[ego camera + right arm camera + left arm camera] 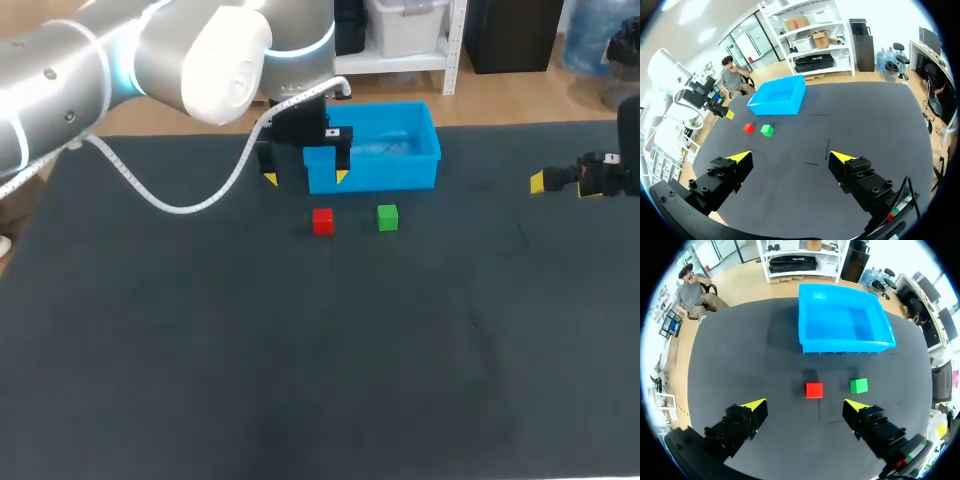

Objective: Use the left arm to pick the red cube and place it into the blue plastic box first, then use the right arm to grasp the green cube and put it into the same blue plastic box after the first action is fully finished.

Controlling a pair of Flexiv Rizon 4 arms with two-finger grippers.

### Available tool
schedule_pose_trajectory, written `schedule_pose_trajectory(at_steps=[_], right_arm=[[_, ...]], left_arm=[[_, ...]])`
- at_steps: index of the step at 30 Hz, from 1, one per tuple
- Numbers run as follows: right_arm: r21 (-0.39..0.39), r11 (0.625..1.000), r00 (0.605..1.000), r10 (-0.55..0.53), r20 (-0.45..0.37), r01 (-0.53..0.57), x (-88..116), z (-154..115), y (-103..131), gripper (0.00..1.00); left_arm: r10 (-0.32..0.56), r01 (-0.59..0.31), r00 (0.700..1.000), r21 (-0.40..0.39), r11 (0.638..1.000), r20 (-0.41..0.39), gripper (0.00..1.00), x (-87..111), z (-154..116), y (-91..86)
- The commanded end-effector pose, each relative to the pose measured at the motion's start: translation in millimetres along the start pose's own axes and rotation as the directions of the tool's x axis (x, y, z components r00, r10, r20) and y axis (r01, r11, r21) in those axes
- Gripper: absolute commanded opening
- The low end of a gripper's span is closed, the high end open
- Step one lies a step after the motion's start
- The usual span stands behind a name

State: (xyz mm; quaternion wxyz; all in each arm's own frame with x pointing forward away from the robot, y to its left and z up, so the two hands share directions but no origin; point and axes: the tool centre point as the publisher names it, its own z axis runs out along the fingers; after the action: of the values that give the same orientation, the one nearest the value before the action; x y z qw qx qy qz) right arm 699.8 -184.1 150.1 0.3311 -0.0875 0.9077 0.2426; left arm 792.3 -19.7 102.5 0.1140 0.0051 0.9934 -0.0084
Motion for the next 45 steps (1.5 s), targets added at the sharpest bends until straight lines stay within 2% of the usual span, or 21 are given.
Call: schedule_pose_trajectory(at_steps=[1, 10, 24, 33, 45], right_arm=[[-0.001, 1.000, 1.000, -0.001, -0.001, 0.001, 0.0, 0.1, -0.5, 1.00], [-0.001, 1.000, 1.000, -0.001, -0.001, 0.001, 0.0, 0.1, -0.5, 1.00], [-0.001, 1.000, 1.000, -0.001, -0.001, 0.001, 0.0, 0.1, -0.5, 1.00], [-0.001, 1.000, 1.000, -0.001, -0.001, 0.001, 0.0, 0.1, -0.5, 1.00], [-0.001, 1.000, 1.000, -0.001, -0.001, 0.001, 0.0, 0.1, -0.5, 1.00]], left_arm=[[-0.001, 0.001, 1.000, -0.002, 1.000, -0.001, 1.00, -0.8, -0.2, -0.8], [-0.001, 0.001, 1.000, -0.002, 1.000, -0.001, 1.00, -0.8, -0.2, -0.8], [0.051, -0.051, 0.999, 0.026, 0.998, -0.003, 1.00, -0.7, -3.8, -20.0], [-0.010, 0.008, 0.998, -0.023, 1.000, -0.061, 1.00, 3.0, 6.3, -24.5], [-0.039, 0.038, 0.995, -0.014, 0.999, -0.090, 1.00, 7.6, 19.6, -31.5]])
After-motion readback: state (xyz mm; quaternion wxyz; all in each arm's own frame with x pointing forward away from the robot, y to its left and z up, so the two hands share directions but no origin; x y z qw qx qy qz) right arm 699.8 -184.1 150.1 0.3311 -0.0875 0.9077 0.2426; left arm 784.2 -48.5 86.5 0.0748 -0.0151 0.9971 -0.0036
